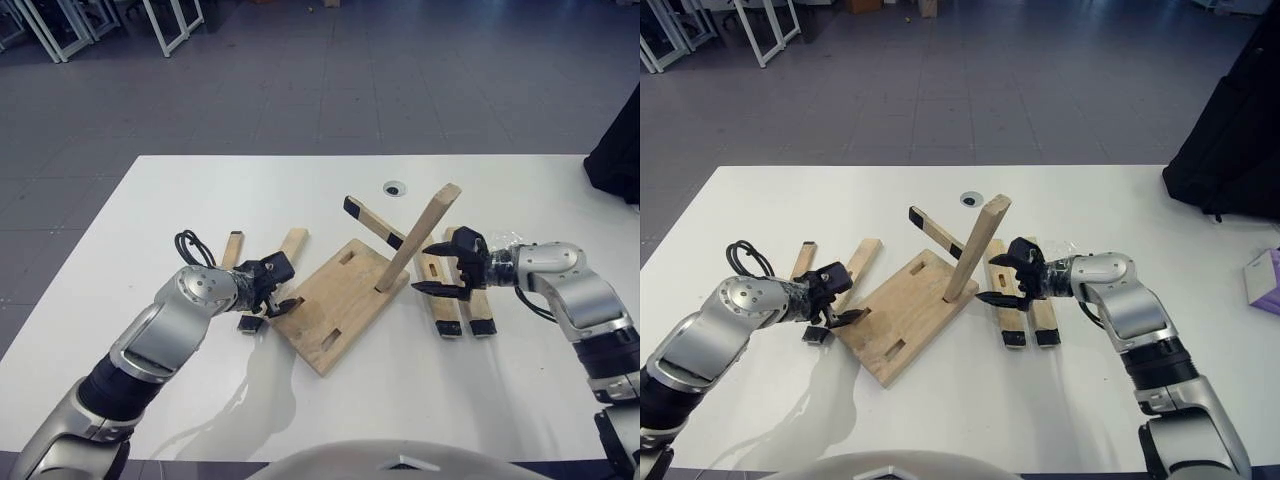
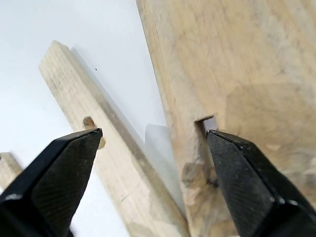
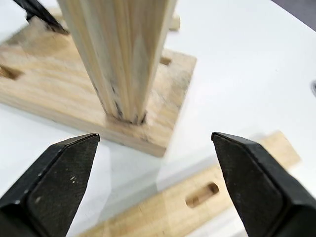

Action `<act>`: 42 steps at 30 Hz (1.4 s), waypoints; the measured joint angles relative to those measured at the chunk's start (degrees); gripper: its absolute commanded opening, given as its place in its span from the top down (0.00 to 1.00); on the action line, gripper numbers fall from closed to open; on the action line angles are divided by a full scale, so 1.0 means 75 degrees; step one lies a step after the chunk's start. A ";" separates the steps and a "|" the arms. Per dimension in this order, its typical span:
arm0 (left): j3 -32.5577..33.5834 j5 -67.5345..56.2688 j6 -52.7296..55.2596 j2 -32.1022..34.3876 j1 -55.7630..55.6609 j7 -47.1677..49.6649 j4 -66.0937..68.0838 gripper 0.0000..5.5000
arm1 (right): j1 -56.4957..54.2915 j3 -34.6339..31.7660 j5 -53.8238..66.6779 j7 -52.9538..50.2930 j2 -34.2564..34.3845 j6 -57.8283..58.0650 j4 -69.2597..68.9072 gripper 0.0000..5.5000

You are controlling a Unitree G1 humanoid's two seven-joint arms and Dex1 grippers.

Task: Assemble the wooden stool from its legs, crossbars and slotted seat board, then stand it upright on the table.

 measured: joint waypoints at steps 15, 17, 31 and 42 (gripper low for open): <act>-0.0358 0.1283 -0.2401 0.0288 -0.1023 0.0652 0.1865 0.29 | 0.1255 -0.1042 -0.0395 -0.2726 0.1037 0.0770 -0.1879 0.24; -0.0489 0.1395 -0.2754 0.0341 -0.0942 0.0418 0.1985 0.29 | 0.1250 -0.1530 -0.0391 -0.3285 0.1184 0.0845 -0.1907 0.24; -0.1113 0.2266 -0.3788 0.0960 -0.0153 -0.0981 0.2195 0.29 | 0.1018 -0.2771 -0.0412 -0.5041 0.1583 0.1444 -0.2303 0.24; -0.1081 0.1670 -0.2407 0.0976 0.0239 -0.2038 -0.0278 0.29 | 0.2812 -0.2609 -0.0686 -0.5268 0.1561 0.2707 -0.3126 0.24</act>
